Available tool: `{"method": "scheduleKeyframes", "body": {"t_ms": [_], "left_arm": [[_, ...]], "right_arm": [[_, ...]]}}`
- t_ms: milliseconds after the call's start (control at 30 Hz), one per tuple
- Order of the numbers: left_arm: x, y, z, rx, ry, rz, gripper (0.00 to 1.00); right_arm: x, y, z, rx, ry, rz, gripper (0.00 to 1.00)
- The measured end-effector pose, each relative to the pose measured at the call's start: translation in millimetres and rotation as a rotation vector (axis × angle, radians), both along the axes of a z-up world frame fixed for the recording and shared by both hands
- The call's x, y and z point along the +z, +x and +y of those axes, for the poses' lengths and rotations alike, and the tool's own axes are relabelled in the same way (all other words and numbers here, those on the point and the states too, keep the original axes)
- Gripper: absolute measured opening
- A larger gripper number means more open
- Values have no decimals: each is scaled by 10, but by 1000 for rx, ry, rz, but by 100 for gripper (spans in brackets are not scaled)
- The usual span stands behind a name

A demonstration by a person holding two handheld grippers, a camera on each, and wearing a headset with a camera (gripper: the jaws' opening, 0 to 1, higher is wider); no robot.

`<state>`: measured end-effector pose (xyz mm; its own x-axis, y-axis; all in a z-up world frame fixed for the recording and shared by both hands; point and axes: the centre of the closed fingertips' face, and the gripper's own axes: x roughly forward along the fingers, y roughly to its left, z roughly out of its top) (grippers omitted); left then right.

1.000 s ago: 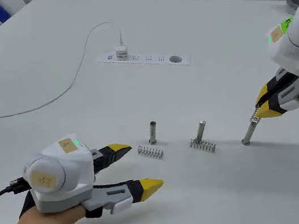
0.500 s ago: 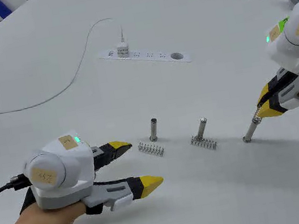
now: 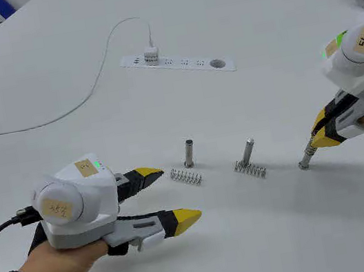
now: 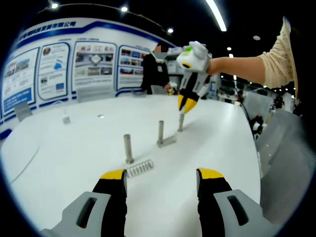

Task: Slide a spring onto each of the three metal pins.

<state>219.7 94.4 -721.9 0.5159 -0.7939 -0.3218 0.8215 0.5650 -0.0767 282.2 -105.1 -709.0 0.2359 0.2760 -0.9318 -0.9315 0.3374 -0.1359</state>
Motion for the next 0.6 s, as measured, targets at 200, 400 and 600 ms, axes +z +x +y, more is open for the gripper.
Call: {"method": "scheduleKeyframes", "body": {"t_ms": [200, 400, 600], "left_arm": [[-1, 10, 7, 2, 1, 0, 57], [8, 22, 13, 4, -1, -2, 57], [5, 30, 21, 6, -1, -2, 57]], "right_arm": [[-112, -12, -1, -12, 0, 12, 12], [-195, -26, -16, -21, -9, 24, 12], [-255, -41, -15, -27, -11, 36, 12]]}}
